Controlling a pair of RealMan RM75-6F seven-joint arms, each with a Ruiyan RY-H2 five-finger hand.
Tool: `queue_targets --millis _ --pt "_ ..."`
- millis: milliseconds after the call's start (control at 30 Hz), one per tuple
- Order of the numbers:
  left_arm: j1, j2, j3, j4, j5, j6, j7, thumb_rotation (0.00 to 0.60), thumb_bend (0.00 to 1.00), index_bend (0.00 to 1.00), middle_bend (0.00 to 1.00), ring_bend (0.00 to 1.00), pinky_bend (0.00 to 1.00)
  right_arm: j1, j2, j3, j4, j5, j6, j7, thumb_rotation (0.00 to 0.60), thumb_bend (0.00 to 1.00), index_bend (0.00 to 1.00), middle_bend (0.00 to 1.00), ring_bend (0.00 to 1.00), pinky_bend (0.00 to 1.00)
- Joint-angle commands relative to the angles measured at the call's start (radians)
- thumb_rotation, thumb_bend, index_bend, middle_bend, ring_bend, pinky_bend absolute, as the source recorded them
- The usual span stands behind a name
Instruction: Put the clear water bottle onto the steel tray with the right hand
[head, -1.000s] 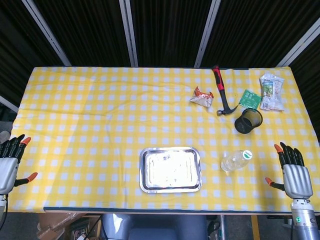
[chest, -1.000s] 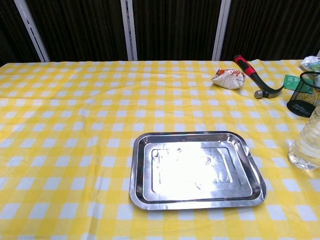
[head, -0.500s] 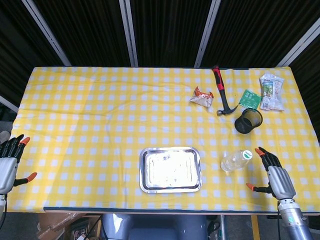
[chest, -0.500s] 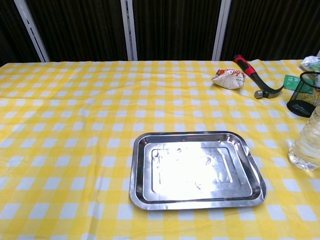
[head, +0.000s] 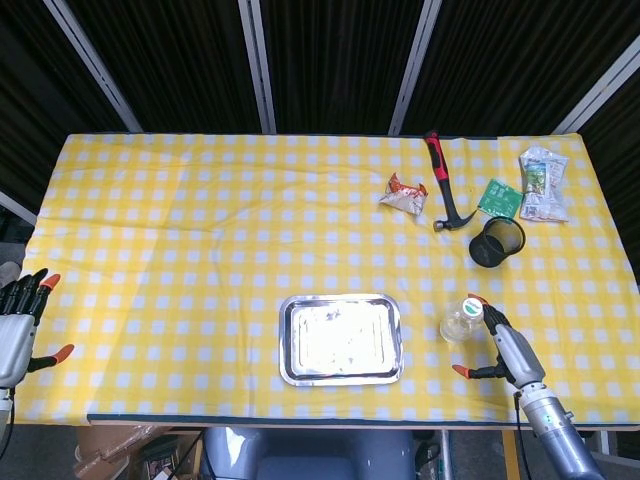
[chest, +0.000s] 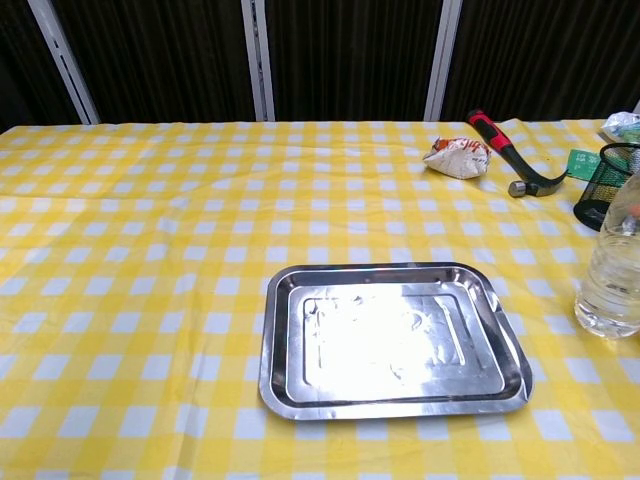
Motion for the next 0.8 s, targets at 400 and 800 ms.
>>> queue_targets --millis 400,800 --pt "-0.005 -0.001 -0.002 -0.002 -0.022 -0.018 0.018 0.600 0.19 0.05 0.00 0.00 0.00 0.038 -0.152 0.124 0.040 0.236 -0.024 -0.009 0.600 0.18 0.53 0.41 0.15 0.00" --pt "-0.007 -0.003 0.000 -0.007 -0.022 -0.022 0.024 0.600 0.19 0.05 0.00 0.00 0.00 -0.015 -0.147 0.155 -0.033 0.260 0.039 0.057 0.600 0.47 0.89 0.68 0.35 0.00"
